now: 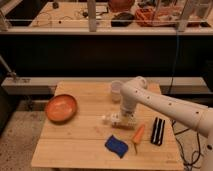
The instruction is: Stand the bottle upright
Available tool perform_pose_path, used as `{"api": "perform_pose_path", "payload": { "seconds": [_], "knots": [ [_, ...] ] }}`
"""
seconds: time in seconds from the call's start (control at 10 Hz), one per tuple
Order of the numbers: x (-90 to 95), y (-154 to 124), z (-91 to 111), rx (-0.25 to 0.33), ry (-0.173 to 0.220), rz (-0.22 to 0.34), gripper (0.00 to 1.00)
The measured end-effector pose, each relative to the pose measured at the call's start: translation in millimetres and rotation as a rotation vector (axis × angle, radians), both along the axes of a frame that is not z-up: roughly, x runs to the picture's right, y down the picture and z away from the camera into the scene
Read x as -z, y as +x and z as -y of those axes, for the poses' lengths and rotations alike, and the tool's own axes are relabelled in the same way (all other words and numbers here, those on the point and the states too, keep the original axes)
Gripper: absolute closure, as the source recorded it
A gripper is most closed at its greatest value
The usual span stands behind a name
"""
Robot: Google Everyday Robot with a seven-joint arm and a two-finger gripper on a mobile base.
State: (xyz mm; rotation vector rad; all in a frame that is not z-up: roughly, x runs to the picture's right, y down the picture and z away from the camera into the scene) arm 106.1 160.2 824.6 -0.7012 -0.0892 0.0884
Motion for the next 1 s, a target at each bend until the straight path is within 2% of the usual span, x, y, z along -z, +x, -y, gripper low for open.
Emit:
{"api": "perform_pose_path", "payload": {
  "seconds": [0.2, 0.3, 0.5, 0.6, 1.0],
  "knots": [
    [3.2, 2, 5, -0.004, 0.006, 0.01, 0.79],
    [5.1, 5, 6, -0.005, 0.004, 0.012, 0.76],
    [5.8, 5, 8, -0.002, 0.005, 0.021, 0.77],
    [6.6, 7, 8, -0.003, 0.006, 0.025, 0.82],
    [15.4, 15, 17, -0.006, 0.013, 0.046, 0.83]
  ]
}}
